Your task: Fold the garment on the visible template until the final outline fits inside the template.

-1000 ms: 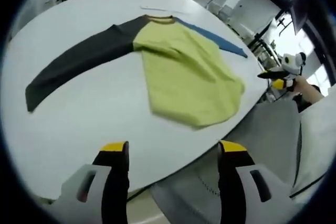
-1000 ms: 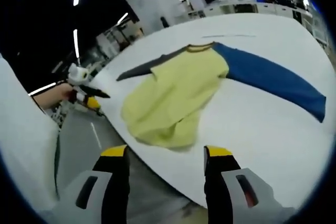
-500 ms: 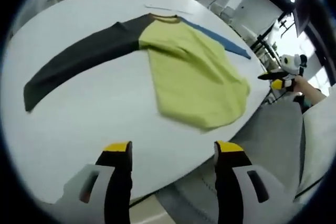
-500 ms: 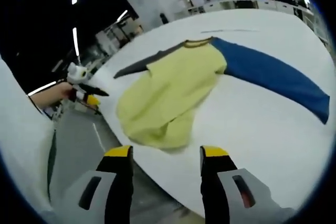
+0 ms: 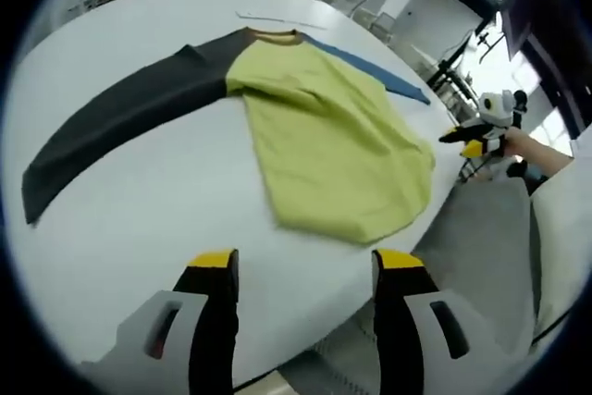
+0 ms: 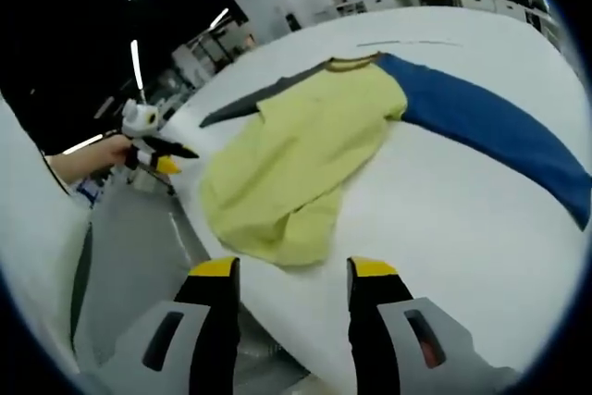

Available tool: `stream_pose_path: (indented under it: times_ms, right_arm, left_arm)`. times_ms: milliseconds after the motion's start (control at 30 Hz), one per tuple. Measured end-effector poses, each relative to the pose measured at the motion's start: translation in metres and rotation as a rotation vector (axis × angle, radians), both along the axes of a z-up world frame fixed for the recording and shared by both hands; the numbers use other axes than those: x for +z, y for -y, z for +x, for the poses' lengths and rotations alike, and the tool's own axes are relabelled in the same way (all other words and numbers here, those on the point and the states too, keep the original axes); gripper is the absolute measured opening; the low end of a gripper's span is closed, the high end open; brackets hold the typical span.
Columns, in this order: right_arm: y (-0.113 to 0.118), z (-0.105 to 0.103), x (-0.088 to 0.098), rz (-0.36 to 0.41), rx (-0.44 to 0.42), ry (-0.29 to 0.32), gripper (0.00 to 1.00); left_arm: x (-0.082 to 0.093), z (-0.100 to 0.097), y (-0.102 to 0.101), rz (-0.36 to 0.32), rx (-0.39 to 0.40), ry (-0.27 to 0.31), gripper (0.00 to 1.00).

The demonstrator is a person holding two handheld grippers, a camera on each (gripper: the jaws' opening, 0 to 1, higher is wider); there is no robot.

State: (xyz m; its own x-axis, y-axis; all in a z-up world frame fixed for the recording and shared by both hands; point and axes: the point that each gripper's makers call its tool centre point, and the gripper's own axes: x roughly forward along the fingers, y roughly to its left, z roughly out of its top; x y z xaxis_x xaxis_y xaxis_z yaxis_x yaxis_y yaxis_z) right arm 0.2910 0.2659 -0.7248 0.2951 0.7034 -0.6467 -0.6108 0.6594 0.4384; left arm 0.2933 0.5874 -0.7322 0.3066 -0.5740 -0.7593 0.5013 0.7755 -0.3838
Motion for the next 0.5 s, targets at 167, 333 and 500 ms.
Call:
stream_pose_path:
  times_ms: [167,333,500]
  right_arm:
    - [-0.003,0.005,-0.002,-0.004,0.004,0.001,0.45]
    - [-0.008,0.008,-0.004,0.0,-0.002,-0.002,0.43]
    - [-0.009,0.01,-0.012,-0.017,0.009,-0.007,0.38]
  left_arm:
    - [-0.008,0.003,-0.004,0.027,-0.025,-0.017,0.51]
    - [-0.008,0.007,-0.001,0.017,-0.019,-0.021,0.49]
    - [-0.009,0.011,0.005,-0.004,-0.022,-0.014,0.47]
